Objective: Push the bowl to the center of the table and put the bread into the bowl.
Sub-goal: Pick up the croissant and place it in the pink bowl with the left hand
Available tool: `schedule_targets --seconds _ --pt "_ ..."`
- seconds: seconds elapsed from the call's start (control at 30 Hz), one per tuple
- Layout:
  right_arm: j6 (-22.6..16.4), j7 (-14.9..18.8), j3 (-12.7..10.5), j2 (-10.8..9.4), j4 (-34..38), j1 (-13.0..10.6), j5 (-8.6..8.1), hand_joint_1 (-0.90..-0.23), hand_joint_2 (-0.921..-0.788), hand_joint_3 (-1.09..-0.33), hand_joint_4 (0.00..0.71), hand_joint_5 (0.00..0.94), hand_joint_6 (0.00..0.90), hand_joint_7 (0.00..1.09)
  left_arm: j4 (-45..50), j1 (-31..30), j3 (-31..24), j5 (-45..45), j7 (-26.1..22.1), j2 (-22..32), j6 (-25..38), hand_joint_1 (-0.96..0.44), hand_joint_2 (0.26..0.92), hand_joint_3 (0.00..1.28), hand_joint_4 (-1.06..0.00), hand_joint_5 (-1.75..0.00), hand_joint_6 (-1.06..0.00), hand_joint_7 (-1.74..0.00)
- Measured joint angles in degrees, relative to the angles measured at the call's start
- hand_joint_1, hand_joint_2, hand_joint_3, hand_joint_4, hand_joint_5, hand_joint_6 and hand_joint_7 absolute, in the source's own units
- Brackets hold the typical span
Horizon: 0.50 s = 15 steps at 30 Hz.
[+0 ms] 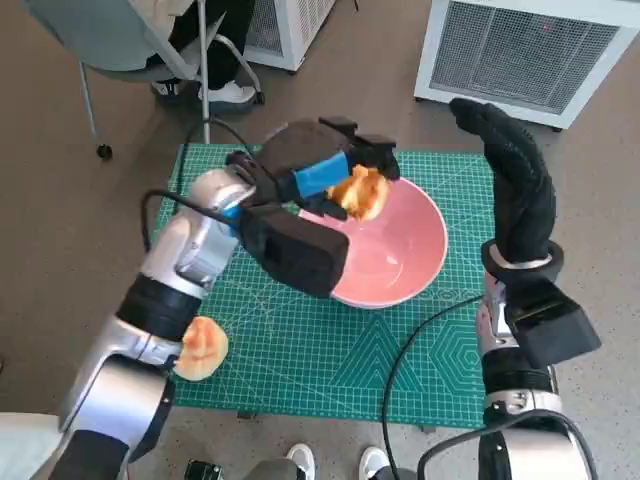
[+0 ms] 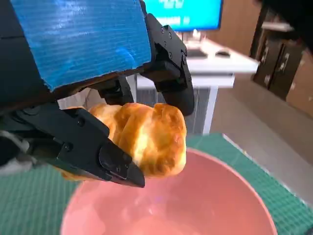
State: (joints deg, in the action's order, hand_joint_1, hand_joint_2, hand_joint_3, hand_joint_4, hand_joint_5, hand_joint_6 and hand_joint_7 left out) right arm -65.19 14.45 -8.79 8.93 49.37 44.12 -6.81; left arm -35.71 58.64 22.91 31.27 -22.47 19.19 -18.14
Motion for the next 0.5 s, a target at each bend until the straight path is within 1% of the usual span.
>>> schedule_targets --seconds 0.03,0.07,0.1,0.13,0.17,0.2,0.23,0.27,0.33,0.5 --pt "0.0 0.0 0.0 0.1 -0.1 -0.2 0.0 -0.57 -0.921 -0.785 0.361 0.0 0.163 0.37 -0.2 0.0 0.1 0.0 -0.4 -0.1 0.2 0.17 0.919 0.17 -0.54 -1.39 -0.49 -0.85" --pt "0.1 0.0 -0.1 0.1 -0.3 -0.3 0.0 -0.573 -0.921 -0.785 0.361 0.0 0.163 0.37 -0.3 0.0 0.3 0.0 -0.9 -0.2 0.5 0.05 0.878 0.14 -0.36 -1.0 -0.39 -0.64" --pt "0.1 -0.1 -0.1 0.2 -0.5 -0.5 0.03 -0.575 -0.921 -0.785 0.361 0.0 0.163 0.37 -0.3 0.0 0.5 0.0 -1.8 -0.2 1.0 -0.03 0.86 0.11 -0.3 -0.67 -0.33 -0.49" --pt "0.2 -0.1 -0.1 0.2 -0.7 -0.6 0.06 -0.576 -0.921 -0.785 0.361 0.0 0.163 0.37 -0.3 0.0 0.7 0.0 -2.5 -0.2 1.4 -0.08 0.851 0.09 -0.25 -0.54 -0.29 -0.43" --pt "0.2 -0.2 -0.1 0.2 -0.9 -0.7 0.15 -0.577 -0.921 -0.785 0.361 0.0 0.163 0.37 -0.2 0.0 0.9 0.0 -3.7 -0.2 2.3 -0.14 0.839 0.07 -0.18 -0.34 -0.24 -0.34" --pt "0.2 -0.3 -0.1 0.3 -1.1 -0.8 0.21 -0.579 -0.921 -0.784 0.361 0.0 0.163 0.37 -0.1 0.0 1.1 0.0 -5.1 -0.2 3.1 -0.21 0.829 0.05 -0.11 -0.22 -0.19 -0.28" --pt "0.2 -0.4 -0.2 0.3 -1.2 -0.8 0.27 -0.58 -0.921 -0.784 0.361 0.0 0.163 0.37 0.2 -0.1 1.2 -0.1 -6.8 -0.1 4.1 -0.23 0.825 0.05 -0.09 -0.18 -0.18 -0.25" --pt "0.3 -0.6 -0.2 0.3 -1.3 -0.8 0.3 -0.581 -0.921 -0.783 0.361 0.0 0.163 0.37 0.7 -0.1 1.3 -0.2 -8.5 0.1 5.0 -0.29 0.82 0.04 -0.06 -0.11 -0.14 -0.21" --pt "0.4 -0.9 -0.2 0.4 -1.5 -0.9 0.35 -0.583 -0.921 -0.782 0.361 0.0 0.163 0.37 2.4 -0.5 1.3 -0.6 -11.6 0.6 6.8 -0.36 0.815 0.03 -0.02 -0.05 -0.11 -0.17" --pt "0.5 -1.5 -0.2 0.6 -1.8 -1.0 0.58 -0.585 -0.921 -0.783 0.361 0.0 0.163 0.37 9.6 -2.2 1.0 -1.8 -18.1 2.9 11.0 -0.44 0.815 0.02 0.0 -0.01 -0.07 -0.14"
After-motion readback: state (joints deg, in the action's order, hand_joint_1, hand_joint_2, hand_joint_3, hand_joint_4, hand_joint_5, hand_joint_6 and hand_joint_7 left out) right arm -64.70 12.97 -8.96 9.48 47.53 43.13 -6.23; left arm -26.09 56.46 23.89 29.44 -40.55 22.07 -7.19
